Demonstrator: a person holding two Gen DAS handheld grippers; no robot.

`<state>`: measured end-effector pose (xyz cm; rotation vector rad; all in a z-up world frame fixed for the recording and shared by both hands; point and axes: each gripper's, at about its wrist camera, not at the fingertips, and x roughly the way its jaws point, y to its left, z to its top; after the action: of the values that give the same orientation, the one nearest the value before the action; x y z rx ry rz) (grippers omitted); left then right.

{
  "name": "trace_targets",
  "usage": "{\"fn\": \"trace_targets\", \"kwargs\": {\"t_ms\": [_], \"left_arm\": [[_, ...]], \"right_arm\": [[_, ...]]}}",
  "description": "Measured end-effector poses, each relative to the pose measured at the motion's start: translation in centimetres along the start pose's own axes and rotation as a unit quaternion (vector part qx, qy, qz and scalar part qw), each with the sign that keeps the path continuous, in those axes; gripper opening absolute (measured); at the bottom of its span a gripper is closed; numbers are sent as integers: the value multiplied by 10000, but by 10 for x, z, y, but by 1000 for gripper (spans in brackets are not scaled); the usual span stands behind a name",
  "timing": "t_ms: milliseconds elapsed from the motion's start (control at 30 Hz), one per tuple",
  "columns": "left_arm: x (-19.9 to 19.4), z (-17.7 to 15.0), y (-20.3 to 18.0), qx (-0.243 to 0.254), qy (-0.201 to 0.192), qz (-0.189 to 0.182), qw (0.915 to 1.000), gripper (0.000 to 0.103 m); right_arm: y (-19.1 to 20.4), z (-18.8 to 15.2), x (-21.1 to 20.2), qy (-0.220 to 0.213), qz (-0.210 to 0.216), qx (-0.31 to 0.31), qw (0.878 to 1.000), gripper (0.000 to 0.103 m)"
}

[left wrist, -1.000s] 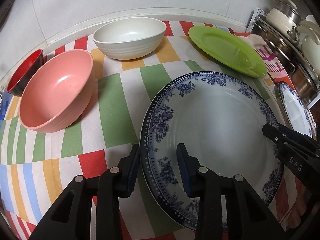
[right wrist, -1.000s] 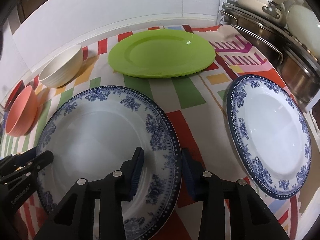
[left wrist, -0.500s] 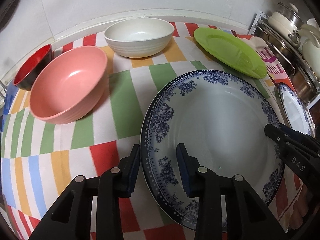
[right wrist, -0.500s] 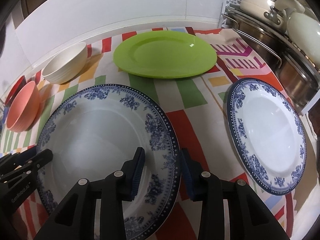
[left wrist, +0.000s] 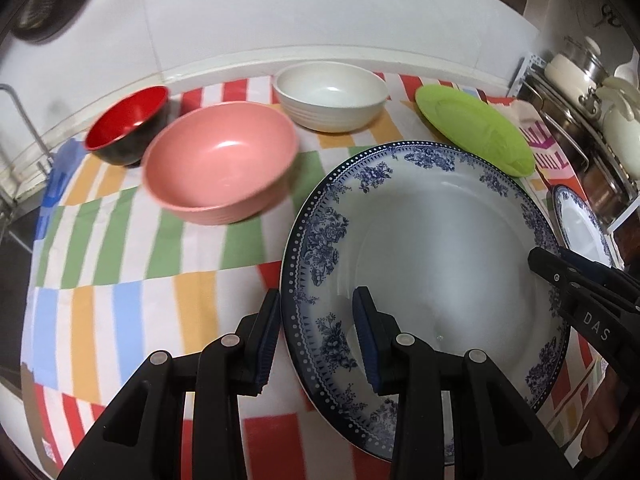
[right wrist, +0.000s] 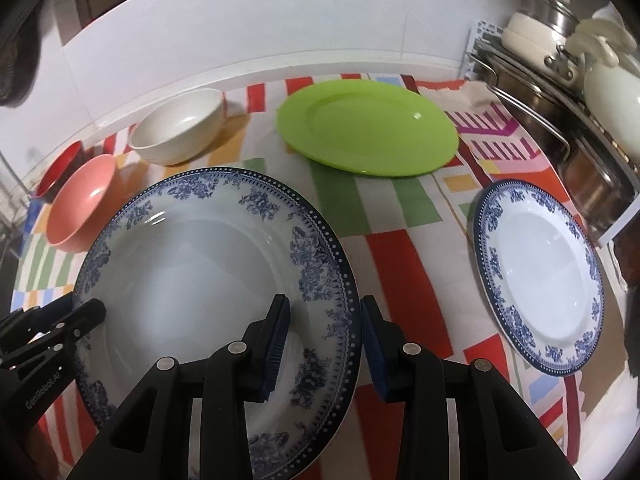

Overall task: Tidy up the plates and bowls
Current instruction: 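Lift the blue-and-white plate with both grippers and carry it toward the sink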

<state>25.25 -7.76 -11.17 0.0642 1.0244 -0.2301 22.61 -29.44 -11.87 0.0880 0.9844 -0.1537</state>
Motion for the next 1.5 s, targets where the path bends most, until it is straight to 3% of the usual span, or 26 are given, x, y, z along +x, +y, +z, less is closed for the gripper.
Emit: {"fn": "trace_targets", "kwargs": {"t_ms": [767,1167,1500], "left_arm": [[-74,-44,114,-656,-348,457,9962,36],[-82,-64,156,-882,-219,665,9936,36],[-67,-77,173,-927,67,736,9929,36]], "right_arm": [[118,-20,-59,-404,449,-730,9955,37],[170,-36,-61,-305,691,-1010,9920,37],[194,-47,-47,-87,774,-1110,9908,37]]}}
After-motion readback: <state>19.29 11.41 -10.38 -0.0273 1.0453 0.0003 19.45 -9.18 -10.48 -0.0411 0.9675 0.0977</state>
